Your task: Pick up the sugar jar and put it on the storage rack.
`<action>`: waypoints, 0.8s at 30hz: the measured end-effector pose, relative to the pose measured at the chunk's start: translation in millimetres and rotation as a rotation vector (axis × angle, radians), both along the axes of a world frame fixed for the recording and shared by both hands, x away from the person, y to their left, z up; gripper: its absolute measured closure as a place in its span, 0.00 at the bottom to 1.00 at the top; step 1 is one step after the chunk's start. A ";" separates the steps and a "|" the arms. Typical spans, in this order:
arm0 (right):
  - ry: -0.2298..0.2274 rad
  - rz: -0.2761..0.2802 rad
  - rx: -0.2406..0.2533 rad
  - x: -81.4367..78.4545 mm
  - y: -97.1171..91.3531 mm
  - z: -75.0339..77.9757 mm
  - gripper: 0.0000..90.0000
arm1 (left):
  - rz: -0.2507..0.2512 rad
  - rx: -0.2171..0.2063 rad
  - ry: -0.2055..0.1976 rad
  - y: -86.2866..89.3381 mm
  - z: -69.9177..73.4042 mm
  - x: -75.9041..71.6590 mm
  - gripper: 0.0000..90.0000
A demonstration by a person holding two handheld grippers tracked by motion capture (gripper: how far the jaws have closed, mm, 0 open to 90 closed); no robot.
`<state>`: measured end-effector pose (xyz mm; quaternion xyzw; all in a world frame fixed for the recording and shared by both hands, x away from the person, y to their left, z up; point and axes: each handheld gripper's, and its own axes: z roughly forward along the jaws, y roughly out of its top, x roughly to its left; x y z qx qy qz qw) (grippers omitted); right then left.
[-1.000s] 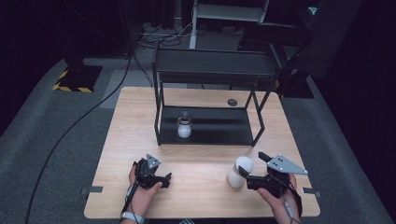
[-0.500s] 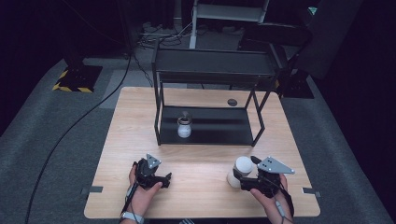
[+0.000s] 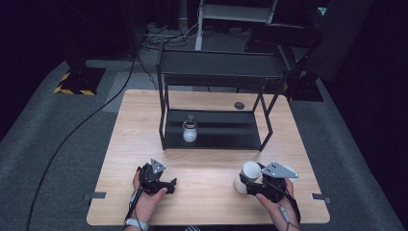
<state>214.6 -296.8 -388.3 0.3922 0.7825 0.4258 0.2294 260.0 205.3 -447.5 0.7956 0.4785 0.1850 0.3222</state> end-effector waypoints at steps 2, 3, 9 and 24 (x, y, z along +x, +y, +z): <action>0.001 0.003 -0.011 0.3 1.9 -0.8 0.34 | 0.000 -0.001 -0.001 0.0 -0.1 -0.1 0.01; -0.001 -0.002 -0.016 -0.3 3.1 -1.0 0.35 | 0.000 0.000 0.000 0.0 0.0 0.0 0.01; -0.013 -0.005 -0.029 -2.0 5.0 -1.1 0.37 | 0.000 0.000 0.000 0.0 0.0 0.0 0.01; -0.010 0.023 -0.028 5.1 10.1 18.2 0.38 | 0.000 0.000 0.000 0.0 0.0 0.0 0.01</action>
